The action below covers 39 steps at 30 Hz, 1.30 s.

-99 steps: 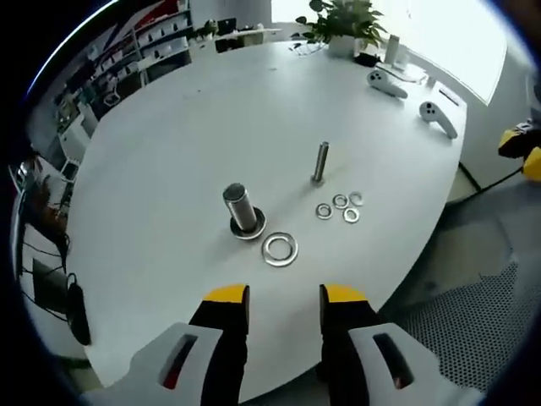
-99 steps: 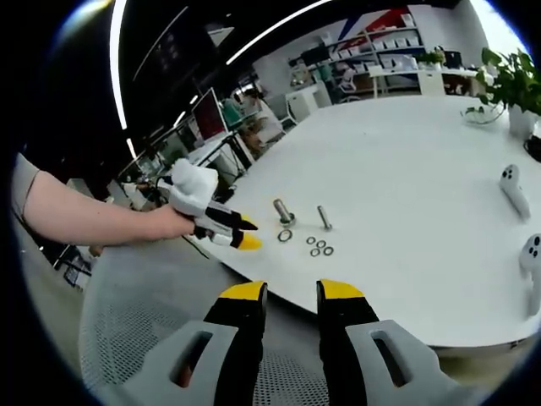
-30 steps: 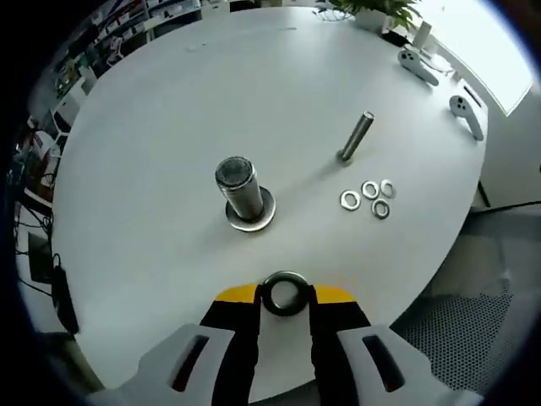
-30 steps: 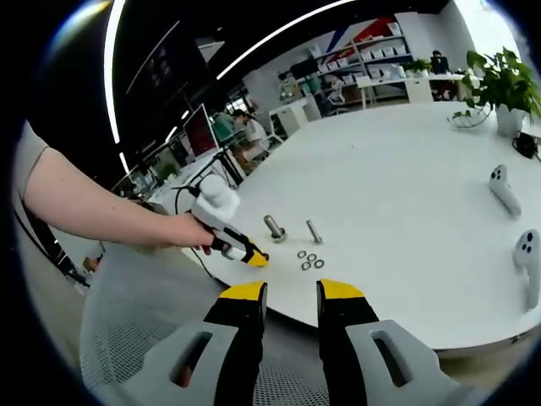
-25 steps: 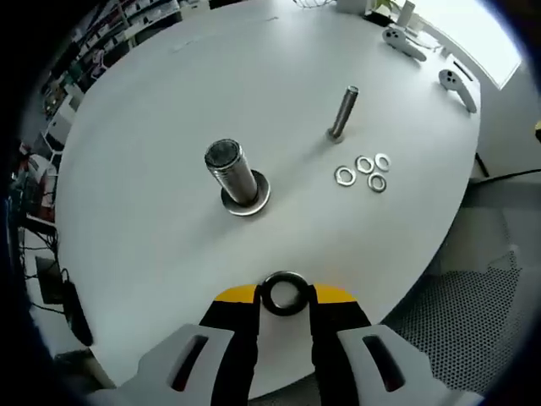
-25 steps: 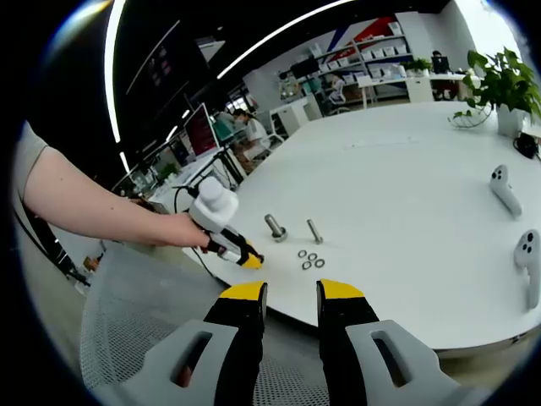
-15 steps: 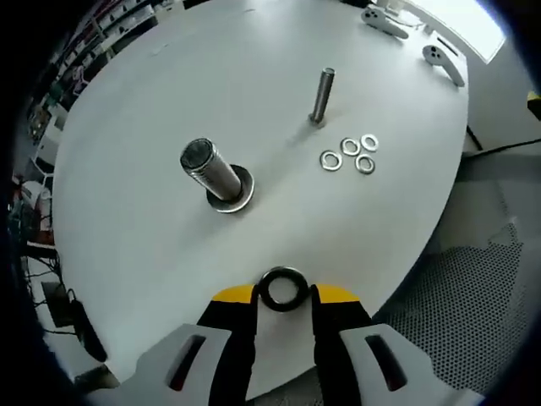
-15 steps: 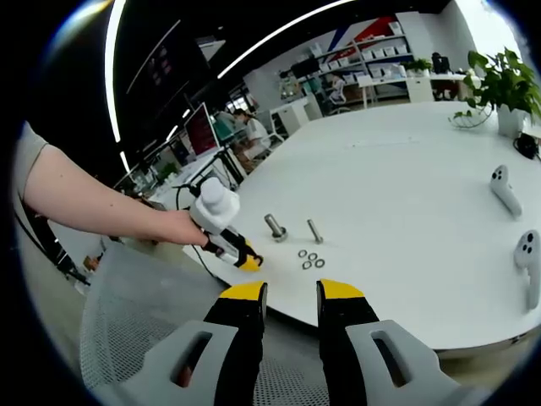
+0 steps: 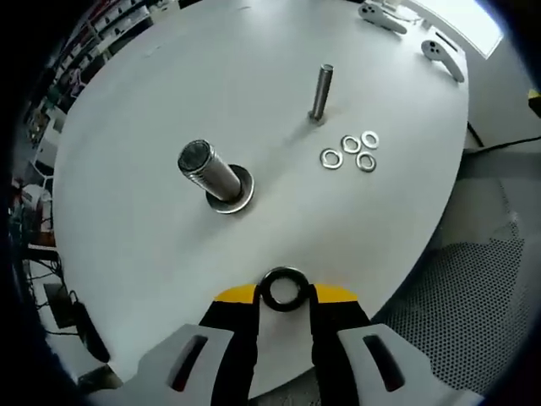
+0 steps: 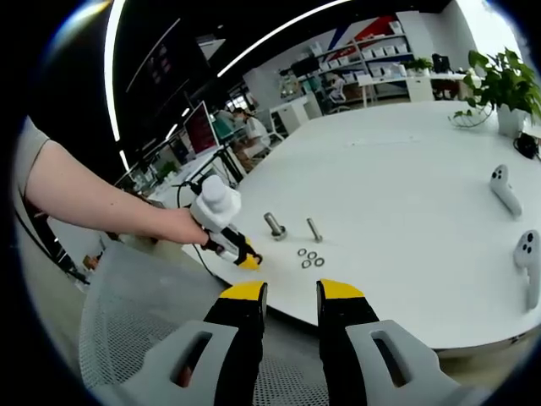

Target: Place the washer onto the threaded stud by aligning its center hole with the stud, sliding it down to the base, and recovering from edge contact or off-axis alignment until the washer reaches the visible bottom stop.

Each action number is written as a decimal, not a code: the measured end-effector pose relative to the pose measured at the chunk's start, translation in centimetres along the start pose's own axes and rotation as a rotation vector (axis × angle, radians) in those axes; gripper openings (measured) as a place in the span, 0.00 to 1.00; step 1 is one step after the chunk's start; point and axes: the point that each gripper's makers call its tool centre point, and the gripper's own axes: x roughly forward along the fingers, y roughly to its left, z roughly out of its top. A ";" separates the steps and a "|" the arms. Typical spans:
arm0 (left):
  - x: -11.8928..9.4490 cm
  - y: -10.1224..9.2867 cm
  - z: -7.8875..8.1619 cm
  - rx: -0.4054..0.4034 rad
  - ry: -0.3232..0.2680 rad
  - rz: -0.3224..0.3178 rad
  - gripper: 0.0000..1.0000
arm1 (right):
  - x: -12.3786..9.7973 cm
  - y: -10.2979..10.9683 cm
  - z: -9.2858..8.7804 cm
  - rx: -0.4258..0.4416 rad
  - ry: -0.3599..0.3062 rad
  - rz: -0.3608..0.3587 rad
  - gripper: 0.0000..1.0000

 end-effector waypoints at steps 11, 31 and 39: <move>-0.1 0.0 0.0 -0.043 0.013 0.002 0.20 | 0.0 0.0 0.0 0.000 -0.002 -0.001 0.26; -1.2 0.9 0.5 0.038 -0.038 0.010 0.18 | 0.0 0.0 0.0 -0.002 0.003 0.002 0.26; -3.8 1.4 2.3 0.068 -0.120 0.012 0.18 | 0.1 0.1 0.0 -0.003 0.001 0.004 0.26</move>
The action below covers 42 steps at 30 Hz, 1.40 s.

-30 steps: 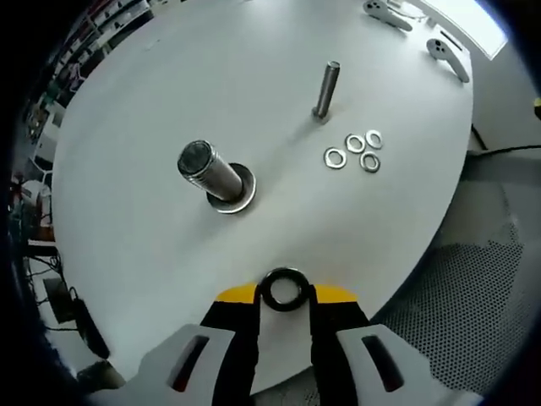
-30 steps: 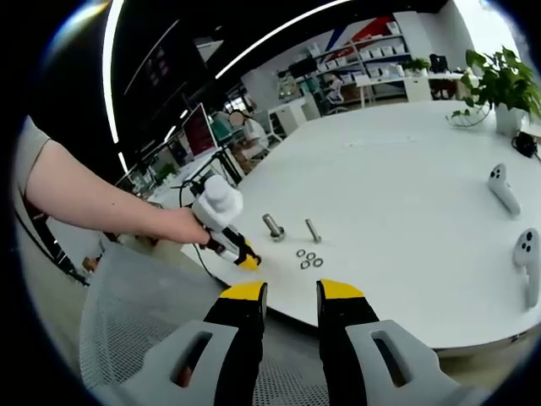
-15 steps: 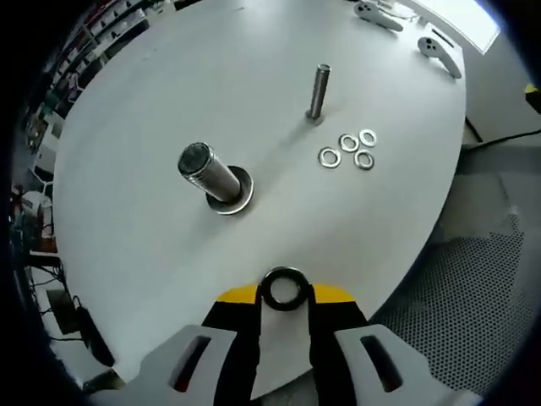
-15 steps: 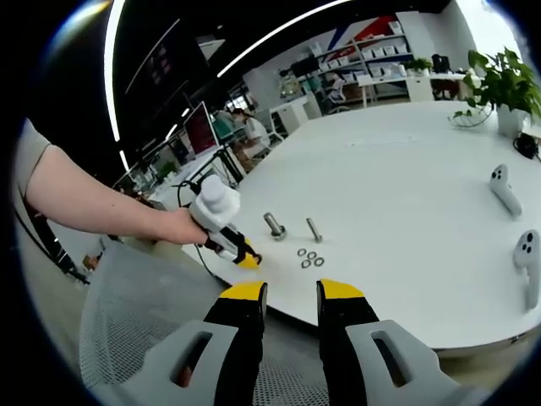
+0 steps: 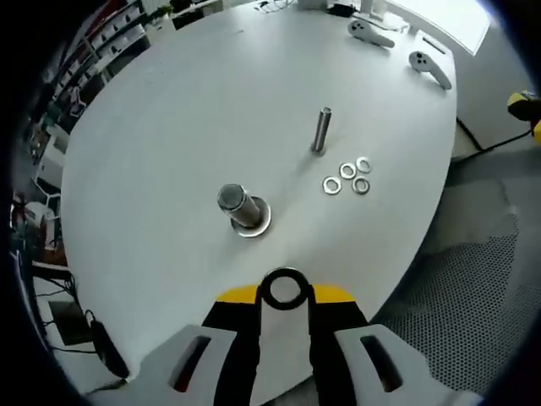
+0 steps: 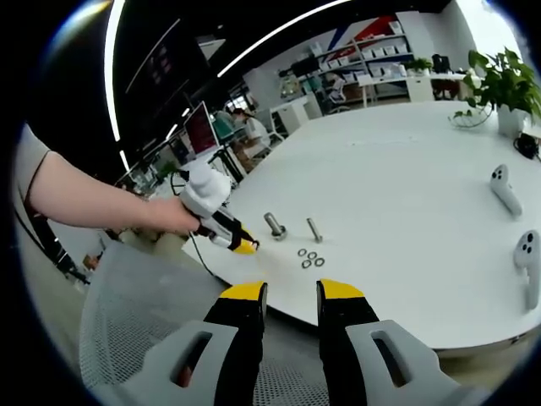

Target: Place the washer onto the threaded stud by aligning its center hole with the stud, sliding it down to the base, and recovering from edge contact or off-axis alignment until the washer reaches the visible bottom stop.

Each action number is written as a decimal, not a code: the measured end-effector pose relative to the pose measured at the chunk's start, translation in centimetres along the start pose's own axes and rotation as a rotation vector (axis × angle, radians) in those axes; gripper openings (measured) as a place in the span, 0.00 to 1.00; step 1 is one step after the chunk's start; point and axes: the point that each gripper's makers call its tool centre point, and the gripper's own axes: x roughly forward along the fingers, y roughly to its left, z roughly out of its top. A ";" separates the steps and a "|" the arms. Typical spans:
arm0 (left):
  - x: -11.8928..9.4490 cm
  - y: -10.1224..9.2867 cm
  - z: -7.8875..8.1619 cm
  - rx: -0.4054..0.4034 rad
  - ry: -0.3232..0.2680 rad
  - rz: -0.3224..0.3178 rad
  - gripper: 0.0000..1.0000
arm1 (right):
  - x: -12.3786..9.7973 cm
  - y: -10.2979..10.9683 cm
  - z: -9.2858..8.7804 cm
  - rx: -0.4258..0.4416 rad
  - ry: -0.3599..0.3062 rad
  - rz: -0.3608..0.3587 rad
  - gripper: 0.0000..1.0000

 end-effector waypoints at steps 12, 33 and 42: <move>-2.7 0.3 3.7 0.097 -0.077 0.005 0.19 | 0.0 0.1 0.0 -0.002 -0.001 0.004 0.26; -1.4 2.8 6.2 0.116 -0.054 0.032 0.19 | -0.1 -0.1 0.2 0.004 -0.011 -0.005 0.26; -0.4 2.7 6.0 0.158 -0.011 0.020 0.19 | -0.1 -0.2 0.3 0.006 -0.015 -0.010 0.26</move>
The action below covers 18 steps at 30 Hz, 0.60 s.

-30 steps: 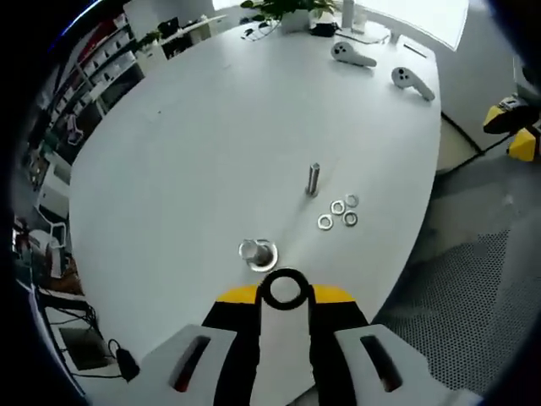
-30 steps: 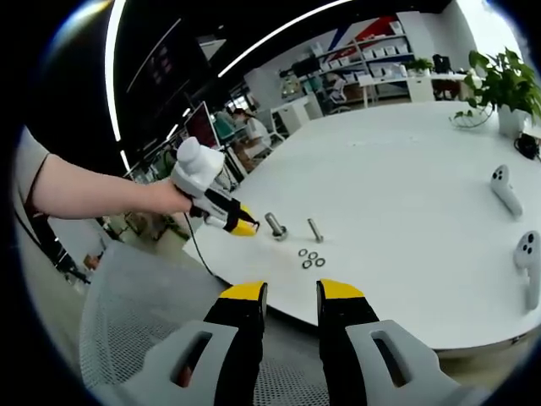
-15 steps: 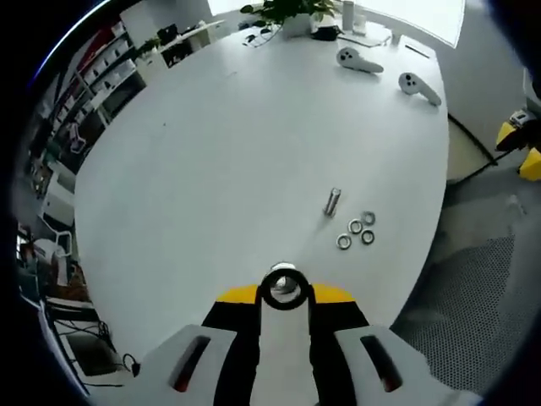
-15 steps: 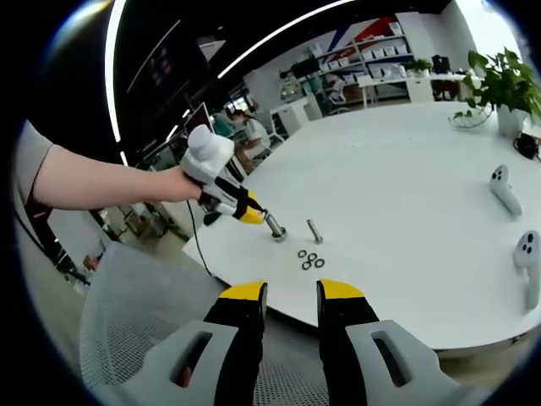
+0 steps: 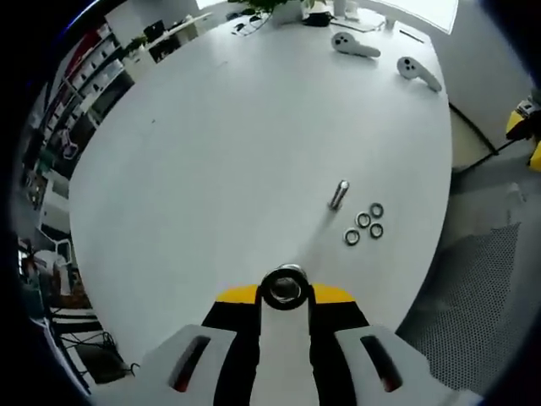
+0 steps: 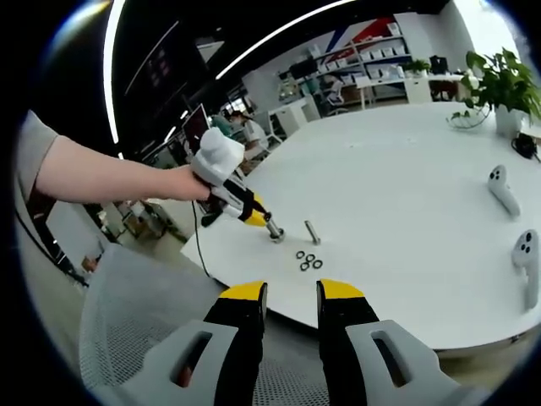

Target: Place the washer onto the threaded stud by aligning its center hole with the stud, sliding it down to the base, and recovering from edge contact or off-axis alignment until the washer reaches the visible bottom stop.

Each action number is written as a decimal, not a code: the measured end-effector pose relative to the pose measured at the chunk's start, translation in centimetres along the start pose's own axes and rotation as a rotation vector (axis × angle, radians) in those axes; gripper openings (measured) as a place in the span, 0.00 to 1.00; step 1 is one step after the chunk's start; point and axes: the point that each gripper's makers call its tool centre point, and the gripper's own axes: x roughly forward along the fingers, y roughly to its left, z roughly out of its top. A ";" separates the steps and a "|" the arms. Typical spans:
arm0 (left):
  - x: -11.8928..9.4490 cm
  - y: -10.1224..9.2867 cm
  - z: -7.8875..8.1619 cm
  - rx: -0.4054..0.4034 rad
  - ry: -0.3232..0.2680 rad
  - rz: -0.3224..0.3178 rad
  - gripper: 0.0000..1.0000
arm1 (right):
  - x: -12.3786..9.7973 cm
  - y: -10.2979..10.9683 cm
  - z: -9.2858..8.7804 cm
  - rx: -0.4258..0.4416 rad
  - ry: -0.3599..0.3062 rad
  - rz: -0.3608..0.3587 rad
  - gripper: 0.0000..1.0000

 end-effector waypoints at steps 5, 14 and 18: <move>0.9 0.1 -0.2 0.017 0.024 -0.008 0.19 | 0.0 0.0 0.0 -0.001 0.002 -0.002 0.26; 2.9 -0.2 -0.8 0.036 0.059 -0.017 0.19 | 0.0 -0.3 -0.1 0.002 0.004 -0.015 0.26; 3.5 -0.2 -1.0 0.026 0.064 -0.020 0.19 | 0.0 -0.4 -0.1 0.004 0.005 -0.020 0.26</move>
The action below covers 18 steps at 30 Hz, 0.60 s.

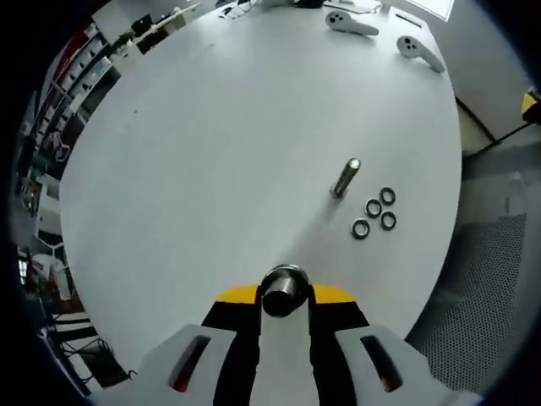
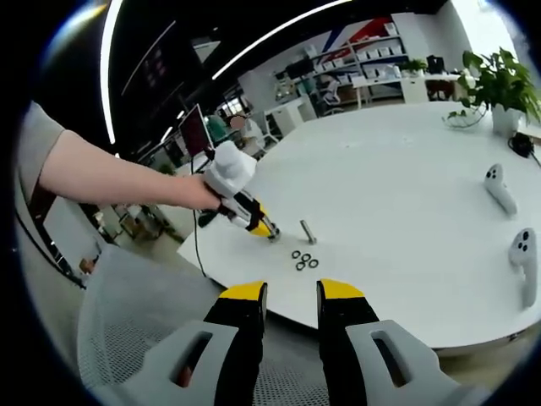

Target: Place the washer onto the threaded stud by aligning its center hole with the stud, sliding it down to the base, and recovering from edge contact or off-axis alignment until the washer reaches the visible bottom stop.

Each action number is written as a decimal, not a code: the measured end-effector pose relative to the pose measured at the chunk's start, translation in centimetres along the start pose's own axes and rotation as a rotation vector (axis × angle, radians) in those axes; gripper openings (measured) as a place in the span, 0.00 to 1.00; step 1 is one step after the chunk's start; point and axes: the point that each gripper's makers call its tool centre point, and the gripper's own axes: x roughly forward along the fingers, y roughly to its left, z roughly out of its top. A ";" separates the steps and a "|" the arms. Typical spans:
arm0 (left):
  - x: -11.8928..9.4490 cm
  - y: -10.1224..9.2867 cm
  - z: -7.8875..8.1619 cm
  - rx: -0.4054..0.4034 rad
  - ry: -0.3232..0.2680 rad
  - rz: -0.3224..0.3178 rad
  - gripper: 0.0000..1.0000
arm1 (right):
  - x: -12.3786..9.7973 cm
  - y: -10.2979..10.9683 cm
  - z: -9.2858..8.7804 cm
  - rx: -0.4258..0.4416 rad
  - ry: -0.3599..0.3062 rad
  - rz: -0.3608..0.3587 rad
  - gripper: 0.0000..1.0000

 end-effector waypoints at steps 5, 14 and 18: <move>0.2 -0.2 -0.1 0.000 0.006 -0.002 0.19 | 0.0 -0.1 0.0 0.001 0.002 -0.002 0.26; 0.7 -0.3 -0.3 0.000 0.013 -0.010 0.19 | 0.0 0.0 0.0 0.002 0.001 -0.003 0.26; 0.9 -0.4 -0.5 0.020 0.017 -0.004 0.20 | 0.0 0.0 -0.1 -0.001 0.002 -0.003 0.26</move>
